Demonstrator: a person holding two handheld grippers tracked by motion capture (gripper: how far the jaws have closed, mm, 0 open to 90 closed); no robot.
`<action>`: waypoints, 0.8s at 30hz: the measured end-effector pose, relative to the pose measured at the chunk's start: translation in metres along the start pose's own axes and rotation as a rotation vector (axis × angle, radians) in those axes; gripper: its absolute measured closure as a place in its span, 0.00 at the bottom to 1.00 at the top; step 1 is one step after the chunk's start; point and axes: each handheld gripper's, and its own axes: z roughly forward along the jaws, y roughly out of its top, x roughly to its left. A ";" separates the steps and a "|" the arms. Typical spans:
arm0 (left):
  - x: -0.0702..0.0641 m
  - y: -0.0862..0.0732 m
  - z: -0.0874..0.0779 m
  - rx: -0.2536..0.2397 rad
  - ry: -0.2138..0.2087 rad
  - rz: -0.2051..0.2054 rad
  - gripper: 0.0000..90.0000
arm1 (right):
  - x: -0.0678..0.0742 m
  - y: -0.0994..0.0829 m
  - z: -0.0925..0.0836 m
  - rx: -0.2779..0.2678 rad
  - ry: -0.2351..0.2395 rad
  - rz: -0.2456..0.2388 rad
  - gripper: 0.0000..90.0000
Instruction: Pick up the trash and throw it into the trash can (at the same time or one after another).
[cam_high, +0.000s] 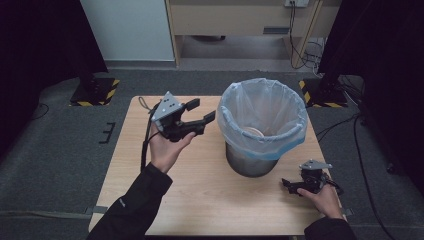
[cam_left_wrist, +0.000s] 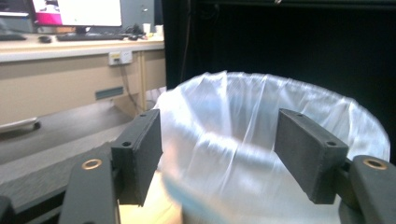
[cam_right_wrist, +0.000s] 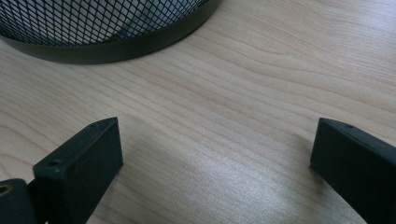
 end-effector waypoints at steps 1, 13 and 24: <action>0.003 -0.010 -0.008 0.019 0.010 -0.009 0.33 | 0.000 0.000 0.000 0.000 0.000 0.000 0.03; 0.030 -0.113 -0.055 0.245 0.102 -0.098 0.27 | 0.000 0.000 0.000 0.000 0.000 0.000 0.03; 0.063 -0.182 -0.086 0.495 0.227 -0.167 0.20 | 0.000 0.000 0.000 0.000 0.000 0.000 0.03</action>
